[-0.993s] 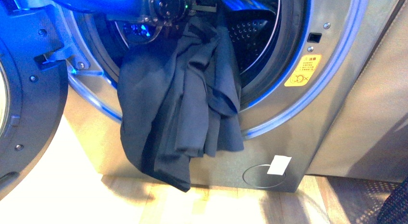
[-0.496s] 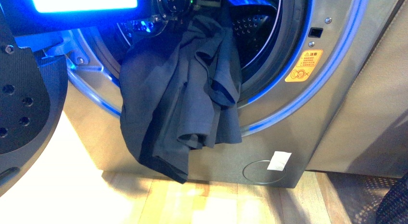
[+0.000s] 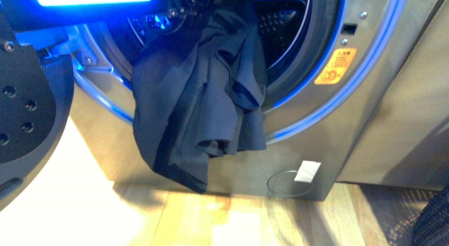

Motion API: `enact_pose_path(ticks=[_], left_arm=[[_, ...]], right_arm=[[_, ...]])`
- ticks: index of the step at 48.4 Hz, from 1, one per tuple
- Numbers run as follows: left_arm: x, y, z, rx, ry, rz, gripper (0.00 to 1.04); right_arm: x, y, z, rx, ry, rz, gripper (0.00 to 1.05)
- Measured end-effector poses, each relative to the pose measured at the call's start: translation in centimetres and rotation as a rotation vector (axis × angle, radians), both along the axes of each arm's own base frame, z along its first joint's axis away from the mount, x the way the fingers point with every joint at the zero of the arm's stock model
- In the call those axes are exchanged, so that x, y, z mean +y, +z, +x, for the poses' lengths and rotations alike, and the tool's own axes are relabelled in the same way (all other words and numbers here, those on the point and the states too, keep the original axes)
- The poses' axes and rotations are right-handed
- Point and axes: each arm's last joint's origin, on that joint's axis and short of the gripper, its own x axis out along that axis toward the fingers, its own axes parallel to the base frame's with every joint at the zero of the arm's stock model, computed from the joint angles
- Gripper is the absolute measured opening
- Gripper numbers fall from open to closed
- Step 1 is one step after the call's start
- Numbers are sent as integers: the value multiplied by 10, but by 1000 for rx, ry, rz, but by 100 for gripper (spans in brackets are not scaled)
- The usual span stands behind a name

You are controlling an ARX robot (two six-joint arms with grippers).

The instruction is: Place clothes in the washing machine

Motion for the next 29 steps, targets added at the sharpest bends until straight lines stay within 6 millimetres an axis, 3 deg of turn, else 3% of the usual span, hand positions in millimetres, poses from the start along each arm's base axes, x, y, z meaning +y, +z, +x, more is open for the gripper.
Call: enact_pose_path(ticks=[9, 29], left_arm=[[-16, 2, -5, -24, -4, 2, 6], [-20, 2, -7, -22, 58, 26, 6]], right_arm=[[-8, -35, -12, 15, -1, -10, 1], [-23, -75, -30, 18, -8, -10, 2]])
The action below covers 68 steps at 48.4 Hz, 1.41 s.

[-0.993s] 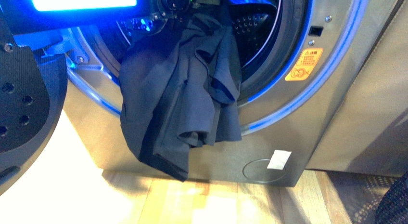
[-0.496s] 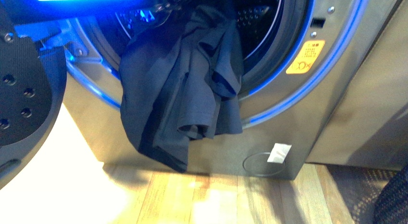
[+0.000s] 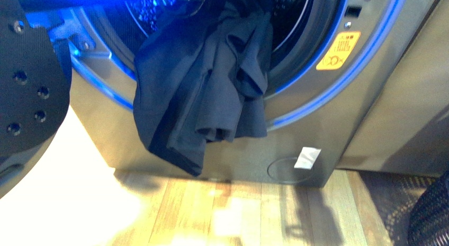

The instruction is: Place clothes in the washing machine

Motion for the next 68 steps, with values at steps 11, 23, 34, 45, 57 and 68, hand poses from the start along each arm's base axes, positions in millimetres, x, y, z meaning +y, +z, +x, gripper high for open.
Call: enact_pose_path(ticks=[11, 23, 34, 45, 57, 68], left_arm=[[6, -1, 2, 9, 43, 20, 6], [9, -16, 6, 33, 7, 23, 6], [12, -64, 12, 124, -25, 24, 45], [16, -75, 14, 150, -47, 2, 88], [16, -75, 14, 156, -81, -2, 103], [20, -67, -1, 89, -99, 13, 98]], right_arm=[[0, -16, -9, -5, 2, 0, 2], [0, -25, -15, -6, 2, 0, 2], [0, -33, -21, -7, 2, 0, 2], [0, -42, -26, -14, 2, 0, 2], [0, -44, -35, -8, 3, 0, 2], [0, -44, -35, -8, 3, 0, 2]])
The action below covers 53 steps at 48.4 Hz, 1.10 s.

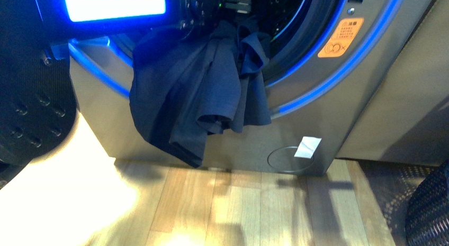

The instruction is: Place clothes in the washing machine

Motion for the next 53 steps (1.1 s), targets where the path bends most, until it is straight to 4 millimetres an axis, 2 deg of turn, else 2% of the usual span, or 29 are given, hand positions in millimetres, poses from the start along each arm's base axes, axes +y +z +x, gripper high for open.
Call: enact_pose_path(ticks=[9, 21, 25, 32, 38, 50, 53], left_arm=[[5, 11, -29, 12, -19, 33, 98], [8, -14, -64, 58, -46, 53, 98], [8, -15, -80, 63, -61, 52, 98], [9, 0, -105, 26, -80, 32, 98], [13, 21, -136, -11, -109, 10, 98], [20, 27, -174, -3, -133, -3, 98], [23, 34, -186, -21, -146, -10, 98]], right_arm=[[0, 0, 0, 0, 0, 0, 2], [0, 0, 0, 0, 0, 0, 2], [0, 0, 0, 0, 0, 0, 2], [0, 0, 0, 0, 0, 0, 2], [0, 0, 0, 0, 0, 0, 2], [0, 0, 0, 0, 0, 0, 2], [0, 0, 0, 0, 0, 0, 2]])
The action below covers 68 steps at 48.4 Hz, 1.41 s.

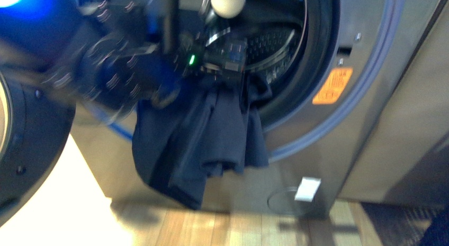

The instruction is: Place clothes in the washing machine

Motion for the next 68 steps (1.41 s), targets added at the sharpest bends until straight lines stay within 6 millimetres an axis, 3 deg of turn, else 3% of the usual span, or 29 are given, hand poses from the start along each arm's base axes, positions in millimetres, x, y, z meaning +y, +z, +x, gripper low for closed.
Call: enact_pose_path(ticks=[13, 26, 49, 52, 58, 68], left_arm=[[15, 40, -51, -74, -73, -29, 98], [21, 73, -86, -99, -146, -49, 98], [42, 169, -156, -240, -226, -91, 98], [44, 176, -164, -192, -96, -112, 92], [67, 155, -181, -102, 190, -111, 72], [108, 90, -211, -66, 245, -117, 27]], right_arm=[[0, 0, 0, 0, 0, 0, 2], [0, 0, 0, 0, 0, 0, 2], [0, 0, 0, 0, 0, 0, 2], [0, 0, 0, 0, 0, 0, 2], [0, 0, 0, 0, 0, 0, 2], [0, 0, 0, 0, 0, 0, 2]])
